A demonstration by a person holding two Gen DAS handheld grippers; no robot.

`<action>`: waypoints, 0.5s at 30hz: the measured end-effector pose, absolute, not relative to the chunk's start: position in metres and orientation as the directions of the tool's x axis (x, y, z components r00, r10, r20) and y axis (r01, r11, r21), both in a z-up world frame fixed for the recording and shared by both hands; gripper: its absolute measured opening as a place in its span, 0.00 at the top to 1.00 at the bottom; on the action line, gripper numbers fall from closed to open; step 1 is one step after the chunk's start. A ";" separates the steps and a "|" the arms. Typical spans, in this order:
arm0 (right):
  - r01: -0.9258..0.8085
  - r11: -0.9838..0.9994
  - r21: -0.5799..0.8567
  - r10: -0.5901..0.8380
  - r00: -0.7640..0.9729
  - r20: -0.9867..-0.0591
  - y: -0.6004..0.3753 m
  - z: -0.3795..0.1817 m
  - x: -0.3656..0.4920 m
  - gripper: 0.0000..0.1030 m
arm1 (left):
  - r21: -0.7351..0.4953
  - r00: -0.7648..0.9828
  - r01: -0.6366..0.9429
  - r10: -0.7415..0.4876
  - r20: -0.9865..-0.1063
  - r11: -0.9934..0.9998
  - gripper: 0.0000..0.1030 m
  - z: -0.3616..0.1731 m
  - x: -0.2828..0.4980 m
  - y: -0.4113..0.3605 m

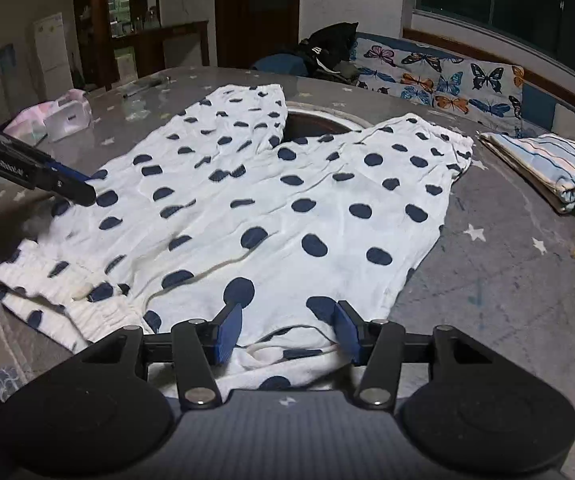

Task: Fold clothes
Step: 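Pull the pants taut with both grippers and release them flat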

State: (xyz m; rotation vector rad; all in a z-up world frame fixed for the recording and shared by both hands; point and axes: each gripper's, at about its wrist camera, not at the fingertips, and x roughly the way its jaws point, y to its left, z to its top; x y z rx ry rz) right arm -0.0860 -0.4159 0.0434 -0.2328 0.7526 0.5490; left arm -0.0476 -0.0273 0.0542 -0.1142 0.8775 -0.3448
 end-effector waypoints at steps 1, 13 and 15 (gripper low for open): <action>-0.549 0.836 -0.006 0.390 0.601 -0.698 -0.417 0.046 -0.086 0.48 | -0.240 0.590 0.249 -0.344 -0.731 0.938 0.57 0.056 -0.048 -0.026; -0.533 0.846 0.000 0.376 0.598 -0.708 -0.413 0.037 -0.078 0.39 | -0.247 0.655 0.194 -0.312 -0.688 0.950 0.57 0.057 0.005 -0.032; -0.530 0.848 0.002 0.375 0.597 -0.710 -0.415 0.036 -0.078 0.38 | -0.217 0.650 0.160 -0.268 -0.711 0.963 0.57 0.049 0.016 -0.027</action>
